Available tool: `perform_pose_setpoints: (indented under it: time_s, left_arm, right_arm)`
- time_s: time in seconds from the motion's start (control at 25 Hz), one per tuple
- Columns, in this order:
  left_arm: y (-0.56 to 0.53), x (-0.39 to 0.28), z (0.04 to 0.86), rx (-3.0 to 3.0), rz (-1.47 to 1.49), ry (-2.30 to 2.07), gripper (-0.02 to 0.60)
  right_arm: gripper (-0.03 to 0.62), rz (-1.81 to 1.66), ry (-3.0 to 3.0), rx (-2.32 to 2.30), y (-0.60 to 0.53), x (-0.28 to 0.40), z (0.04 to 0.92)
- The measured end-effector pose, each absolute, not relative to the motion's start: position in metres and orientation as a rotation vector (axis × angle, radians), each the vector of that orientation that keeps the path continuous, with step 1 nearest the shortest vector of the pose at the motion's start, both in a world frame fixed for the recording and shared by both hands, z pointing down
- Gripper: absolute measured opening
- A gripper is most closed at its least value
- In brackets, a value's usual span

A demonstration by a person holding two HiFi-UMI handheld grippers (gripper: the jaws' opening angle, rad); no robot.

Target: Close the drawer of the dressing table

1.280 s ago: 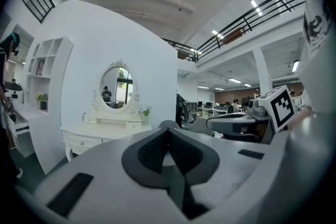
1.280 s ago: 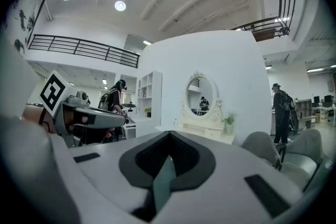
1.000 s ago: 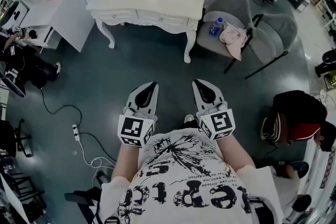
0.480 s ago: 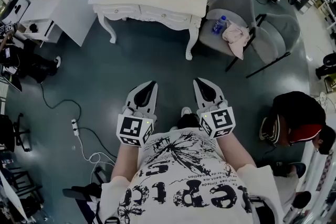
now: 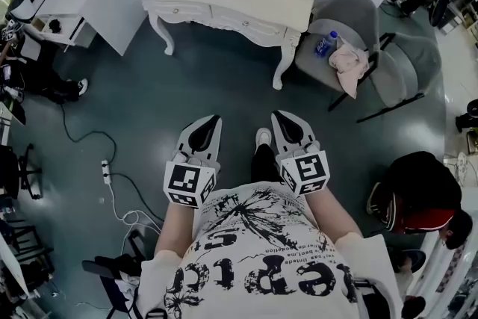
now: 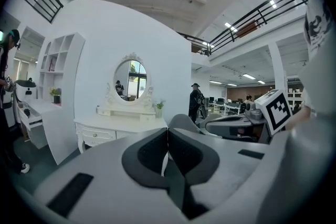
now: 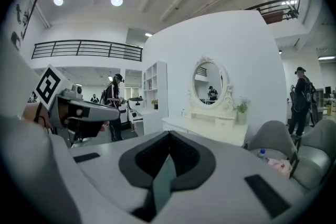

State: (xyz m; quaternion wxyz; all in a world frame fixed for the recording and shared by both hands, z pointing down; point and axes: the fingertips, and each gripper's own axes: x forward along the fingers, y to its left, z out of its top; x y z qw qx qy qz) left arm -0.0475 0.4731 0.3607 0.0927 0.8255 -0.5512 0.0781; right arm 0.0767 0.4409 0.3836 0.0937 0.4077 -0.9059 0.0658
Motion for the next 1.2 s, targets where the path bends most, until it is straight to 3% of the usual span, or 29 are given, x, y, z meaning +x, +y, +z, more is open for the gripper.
perform_pose_setpoints:
  time_s: [0.72,1.2]
  left_arm:
    - [0.187,-0.044,0.360,2.381,0.204,-1.732,0.019]
    - [0.063,-0.044,0.389,2.362,0.216,-1.638,0.020]
  right_arm:
    - [0.017,0.237,-2.670,1.197,0.149,0.108,0.398]
    - [0.017,0.306,-2.586,1.268,0.028,0.113,0.422]
